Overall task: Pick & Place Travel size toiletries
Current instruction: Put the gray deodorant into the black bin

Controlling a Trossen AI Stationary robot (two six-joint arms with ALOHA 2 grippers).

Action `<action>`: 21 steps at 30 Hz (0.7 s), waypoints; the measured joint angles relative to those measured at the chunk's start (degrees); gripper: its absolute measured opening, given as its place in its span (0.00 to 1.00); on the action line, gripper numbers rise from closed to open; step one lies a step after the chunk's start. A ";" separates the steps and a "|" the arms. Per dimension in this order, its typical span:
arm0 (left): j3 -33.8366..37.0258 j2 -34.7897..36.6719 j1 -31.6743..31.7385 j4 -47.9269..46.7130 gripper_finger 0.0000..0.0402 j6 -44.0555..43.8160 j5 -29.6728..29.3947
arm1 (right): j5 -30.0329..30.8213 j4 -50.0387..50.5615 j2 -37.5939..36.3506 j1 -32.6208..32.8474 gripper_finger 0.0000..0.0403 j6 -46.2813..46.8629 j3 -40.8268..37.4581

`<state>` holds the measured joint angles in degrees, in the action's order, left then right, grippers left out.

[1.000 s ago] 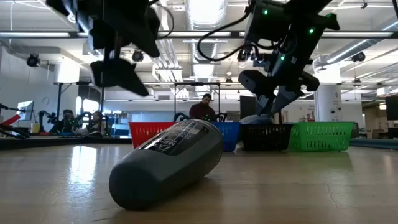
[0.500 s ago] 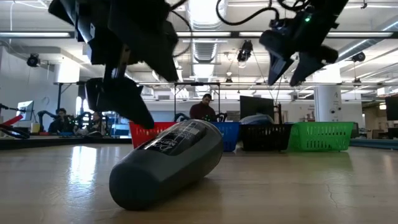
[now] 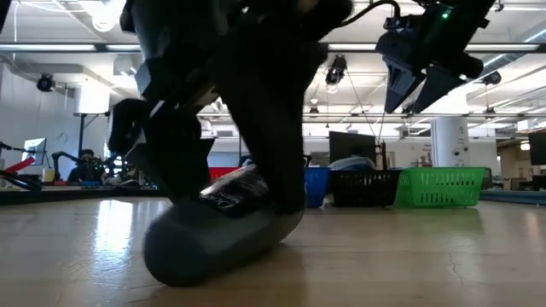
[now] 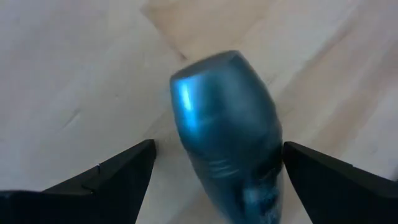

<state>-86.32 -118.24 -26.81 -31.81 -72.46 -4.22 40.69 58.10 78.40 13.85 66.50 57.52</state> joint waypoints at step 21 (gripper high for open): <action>-9.09 -6.41 -6.69 -13.02 0.85 -7.45 -6.11 | 1.35 0.10 0.28 1.79 0.85 2.40 -0.60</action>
<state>-95.40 -124.65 -33.51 -44.83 -79.91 -10.33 42.04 58.19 78.68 15.64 68.90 56.92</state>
